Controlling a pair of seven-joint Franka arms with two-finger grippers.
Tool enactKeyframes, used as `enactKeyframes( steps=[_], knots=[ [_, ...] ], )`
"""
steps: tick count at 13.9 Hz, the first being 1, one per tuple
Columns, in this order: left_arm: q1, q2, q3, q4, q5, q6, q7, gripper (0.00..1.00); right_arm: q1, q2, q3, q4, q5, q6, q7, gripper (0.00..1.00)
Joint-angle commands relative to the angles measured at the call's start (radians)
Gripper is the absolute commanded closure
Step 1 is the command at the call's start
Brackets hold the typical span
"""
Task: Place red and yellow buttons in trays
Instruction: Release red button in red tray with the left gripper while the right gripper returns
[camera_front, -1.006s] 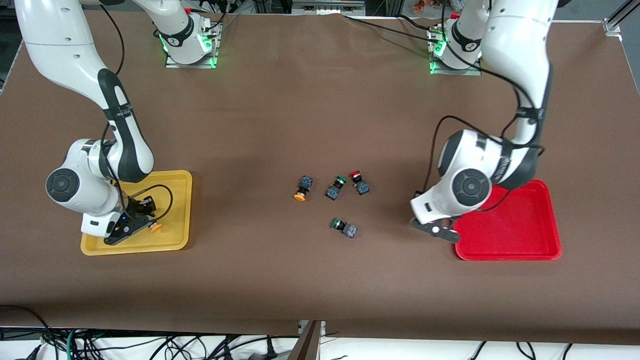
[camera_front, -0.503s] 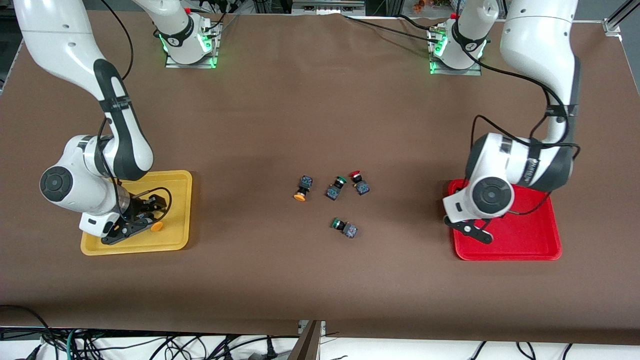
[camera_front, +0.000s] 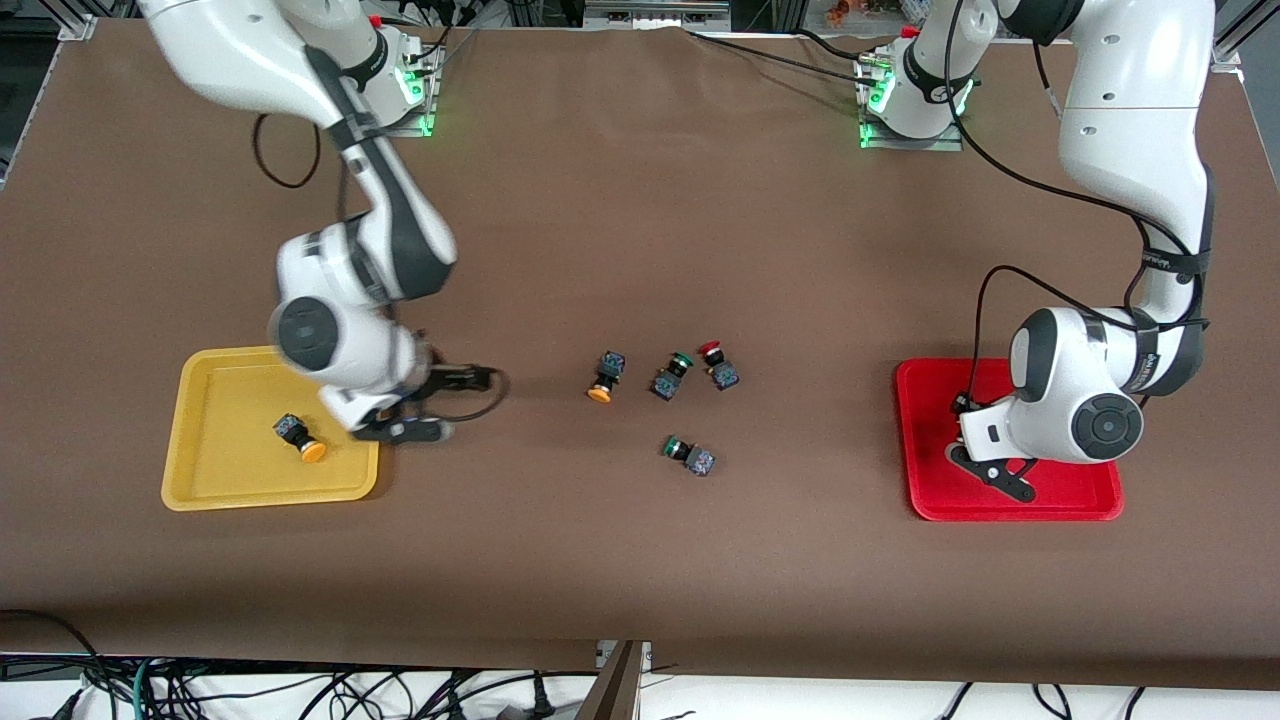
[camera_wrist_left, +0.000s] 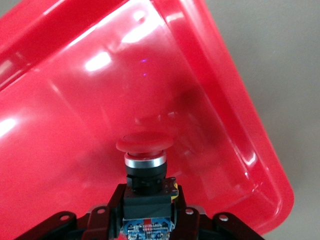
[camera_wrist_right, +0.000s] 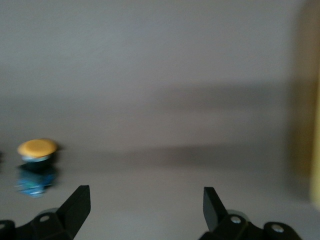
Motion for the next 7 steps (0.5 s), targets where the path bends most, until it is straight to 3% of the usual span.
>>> enactKeyframes(
  steps=[1,7],
  knots=[
    [0.002,-0.013,-0.008,-0.022,-0.023,0.015,0.024,0.01,0.13,0.031,-0.005,-0.004,0.004,0.085,0.25,0.0],
    [-0.027,-0.107,-0.02,-0.008,-0.025,-0.081,0.003,0.0,0.256,0.165,-0.006,-0.006,-0.004,0.31,0.462,0.01]
  ],
)
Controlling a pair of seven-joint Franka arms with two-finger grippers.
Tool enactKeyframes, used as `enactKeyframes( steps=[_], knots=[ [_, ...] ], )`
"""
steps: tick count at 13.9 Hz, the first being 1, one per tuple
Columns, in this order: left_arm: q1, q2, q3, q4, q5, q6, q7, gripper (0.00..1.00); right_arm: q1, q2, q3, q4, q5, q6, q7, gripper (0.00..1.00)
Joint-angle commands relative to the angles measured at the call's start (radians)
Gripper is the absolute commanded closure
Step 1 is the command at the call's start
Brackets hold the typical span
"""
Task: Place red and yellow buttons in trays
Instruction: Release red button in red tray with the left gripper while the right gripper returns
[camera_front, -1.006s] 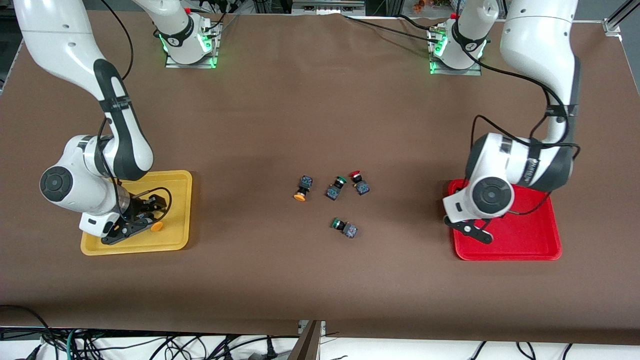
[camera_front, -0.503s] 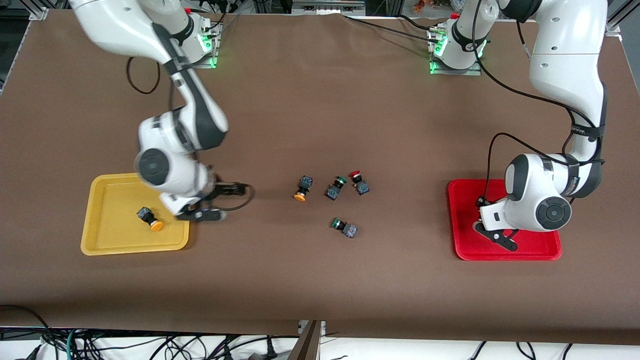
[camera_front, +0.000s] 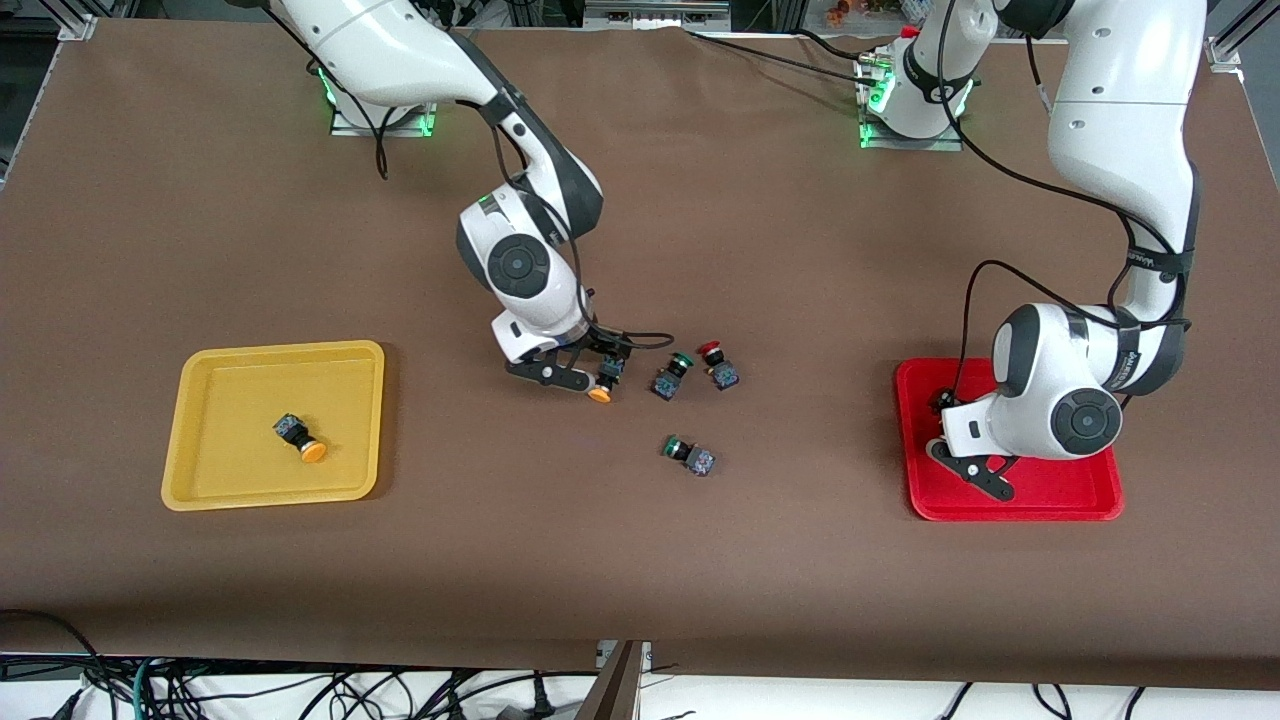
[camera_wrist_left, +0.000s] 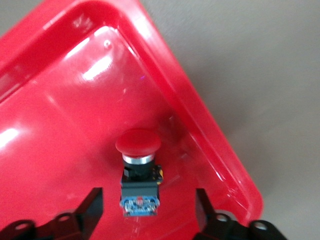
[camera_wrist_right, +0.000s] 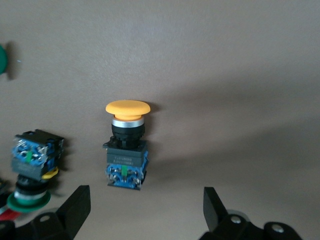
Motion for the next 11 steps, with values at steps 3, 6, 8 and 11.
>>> enactKeyframes(
  steps=[3,6,8,11],
  knots=[
    [-0.011,-0.102,-0.086,-0.008,-0.026,-0.097,-0.262,0.0,0.044,0.06,-0.013,0.005,-0.007,0.088,0.074,0.1],
    [-0.012,-0.099,-0.196,-0.009,-0.032,-0.099,-0.61,0.0,0.041,0.065,-0.019,0.006,-0.022,0.09,0.073,0.36],
    [-0.038,-0.087,-0.243,-0.009,-0.032,-0.067,-0.831,0.0,0.038,0.064,-0.022,0.006,-0.025,0.087,0.064,0.68],
    [-0.132,-0.055,-0.244,-0.011,-0.045,0.005,-1.113,0.0,0.024,0.018,-0.064,0.006,-0.036,-0.009,-0.02,0.91]
  ],
)
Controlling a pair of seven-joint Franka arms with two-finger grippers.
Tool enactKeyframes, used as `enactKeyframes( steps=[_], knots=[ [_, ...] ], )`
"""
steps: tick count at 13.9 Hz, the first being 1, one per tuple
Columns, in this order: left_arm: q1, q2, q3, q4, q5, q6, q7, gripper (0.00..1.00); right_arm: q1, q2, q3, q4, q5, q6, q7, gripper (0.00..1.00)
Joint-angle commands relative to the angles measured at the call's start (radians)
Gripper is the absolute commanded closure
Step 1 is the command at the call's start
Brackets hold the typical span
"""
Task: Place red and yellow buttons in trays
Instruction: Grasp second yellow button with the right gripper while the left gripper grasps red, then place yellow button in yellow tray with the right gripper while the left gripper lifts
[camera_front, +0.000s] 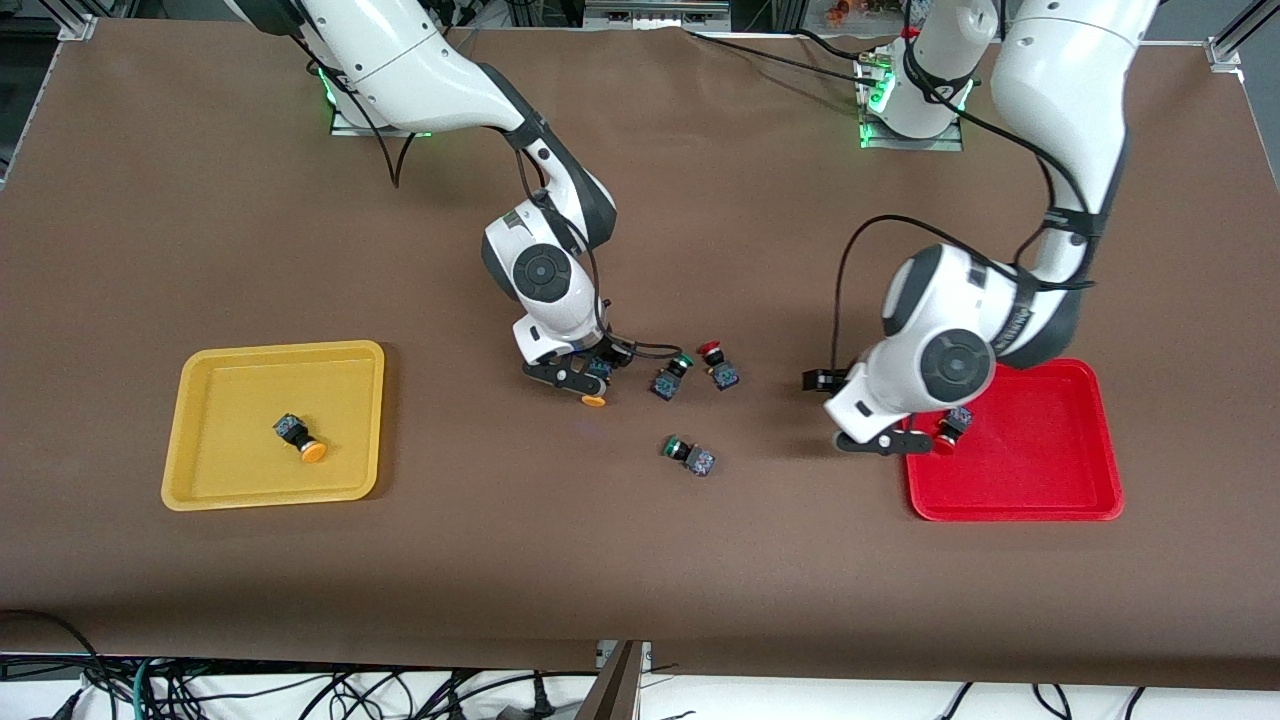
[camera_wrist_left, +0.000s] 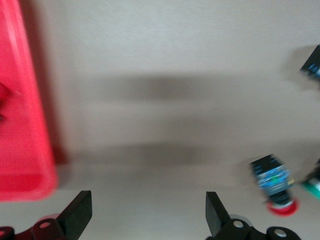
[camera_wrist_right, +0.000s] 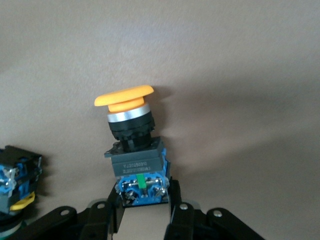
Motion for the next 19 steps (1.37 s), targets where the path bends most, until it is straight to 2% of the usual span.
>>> enactKeyframes(
  steps=[1,3,5,10,12,13,15,16,17,18,19],
  knots=[
    [-0.084,0.034,0.01,-0.001,-0.044,0.084,-0.293,0.0,-0.009,-0.077,-0.059,-0.001,-0.022,-0.15,-0.115,0.91],
    [-0.163,0.066,0.012,-0.003,-0.032,0.185,-0.584,0.0,-0.01,-0.146,-0.143,-0.004,-0.022,-0.302,-0.297,0.91],
    [-0.21,0.098,0.018,-0.012,-0.005,0.27,-0.73,0.0,-0.012,-0.18,-0.232,-0.007,-0.02,-0.378,-0.484,0.91],
    [-0.219,0.117,0.016,-0.038,0.026,0.275,-0.744,0.0,-0.018,-0.235,-0.47,-0.117,-0.002,-0.381,-0.958,0.9],
    [-0.224,0.121,0.016,-0.043,0.028,0.28,-0.744,0.0,-0.067,-0.25,-0.486,-0.152,0.015,-0.38,-1.045,0.9],
    [-0.231,0.133,0.016,-0.047,0.028,0.298,-0.744,0.07,-0.09,-0.25,-0.486,-0.171,0.036,-0.373,-1.077,0.89],
    [-0.26,0.138,0.019,-0.078,0.028,0.341,-0.753,0.34,-0.128,-0.23,-0.486,-0.198,0.122,-0.352,-1.141,0.85],
    [-0.259,0.138,0.018,-0.081,0.028,0.342,-0.753,0.48,-0.137,-0.217,-0.486,-0.205,0.135,-0.323,-1.178,0.79],
    [-0.262,0.14,0.019,-0.082,0.028,0.342,-0.753,0.5,-0.154,-0.2,-0.486,-0.205,0.139,-0.305,-1.195,0.66],
    [-0.26,0.14,0.018,-0.084,0.043,0.342,-0.753,0.68,-0.169,-0.189,-0.483,-0.205,0.15,-0.291,-1.207,0.62],
    [-0.257,0.138,0.018,-0.084,0.048,0.342,-0.753,0.86,-0.174,-0.18,-0.483,-0.205,0.171,-0.28,-1.227,0.52]
  ],
)
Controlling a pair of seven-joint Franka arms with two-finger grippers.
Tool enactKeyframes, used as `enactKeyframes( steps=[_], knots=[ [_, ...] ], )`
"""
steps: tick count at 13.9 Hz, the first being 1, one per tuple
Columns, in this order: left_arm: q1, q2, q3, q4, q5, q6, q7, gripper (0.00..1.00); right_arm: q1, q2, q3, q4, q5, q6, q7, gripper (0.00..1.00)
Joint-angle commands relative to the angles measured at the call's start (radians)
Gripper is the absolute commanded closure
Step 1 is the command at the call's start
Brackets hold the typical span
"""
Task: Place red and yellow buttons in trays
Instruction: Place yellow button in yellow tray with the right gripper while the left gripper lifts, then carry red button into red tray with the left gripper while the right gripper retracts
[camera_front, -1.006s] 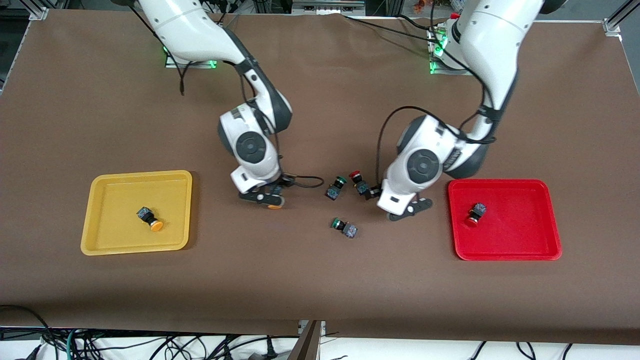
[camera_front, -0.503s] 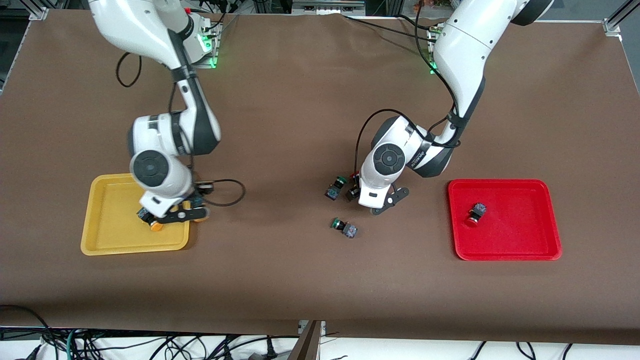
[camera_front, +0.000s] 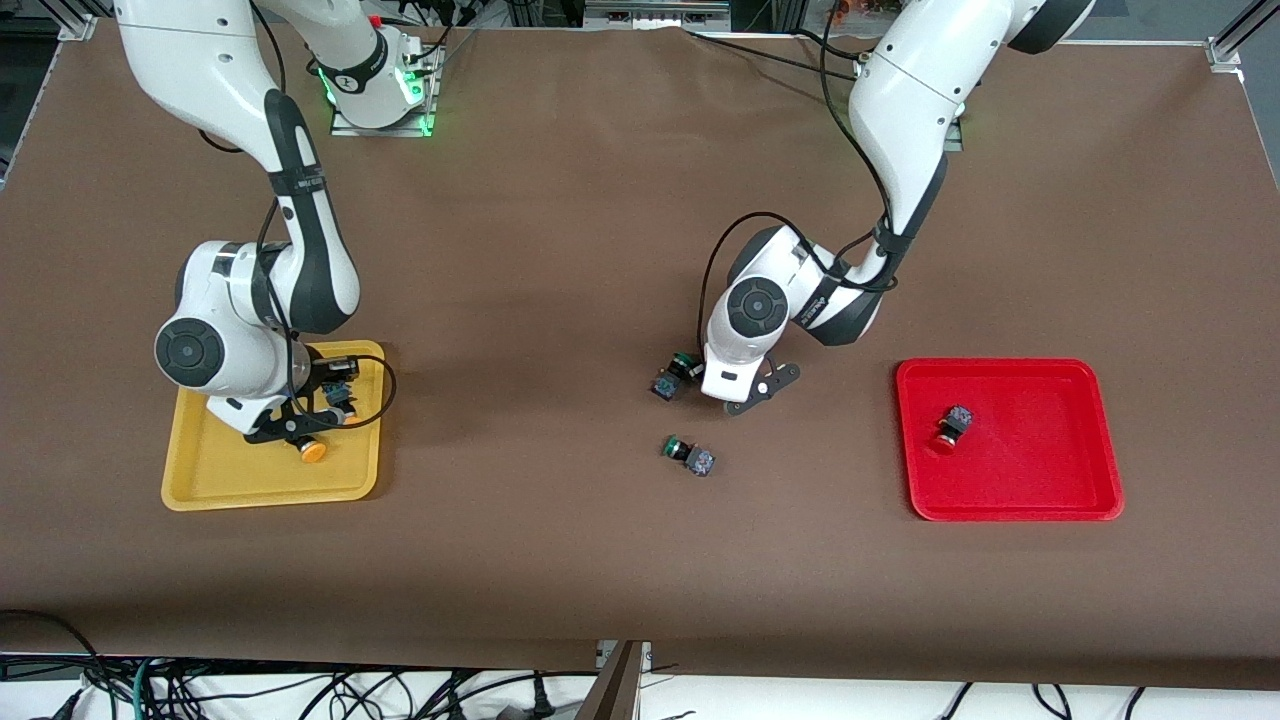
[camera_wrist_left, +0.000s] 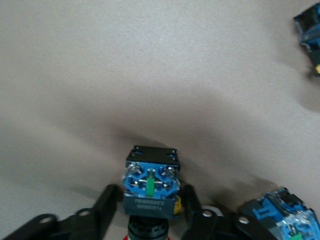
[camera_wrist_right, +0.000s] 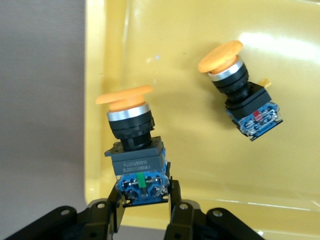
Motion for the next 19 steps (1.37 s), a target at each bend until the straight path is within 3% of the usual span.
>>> enactKeyframes(
  steps=[1,4,8,11,13,16,19],
  knots=[
    [0.0,-0.009,0.006,-0.012,0.039,0.002,-0.021,0.99,-0.022,0.014,0.01,-0.014,0.068,0.036,-0.059,0.47],
    [0.007,-0.024,0.009,-0.004,0.039,-0.019,-0.01,1.0,-0.026,0.015,0.011,-0.004,0.132,0.02,-0.043,0.26],
    [0.076,-0.09,0.014,0.048,0.042,-0.2,0.031,1.0,0.01,-0.044,0.016,0.025,0.131,-0.017,0.057,0.01],
    [0.156,-0.121,0.018,0.093,0.042,-0.385,0.26,1.0,0.102,-0.121,0.007,0.026,0.11,-0.022,0.187,0.01],
    [0.219,-0.147,0.017,0.091,0.042,-0.406,0.42,1.0,0.135,-0.182,0.006,0.023,0.078,-0.04,0.261,0.01],
    [0.306,-0.17,0.018,0.09,0.044,-0.459,0.598,1.0,0.171,-0.346,0.016,0.023,-0.102,-0.169,0.382,0.01],
    [0.418,-0.169,0.018,0.085,0.044,-0.458,0.839,1.0,0.179,-0.481,0.019,0.019,-0.182,-0.284,0.399,0.01]
  ],
)
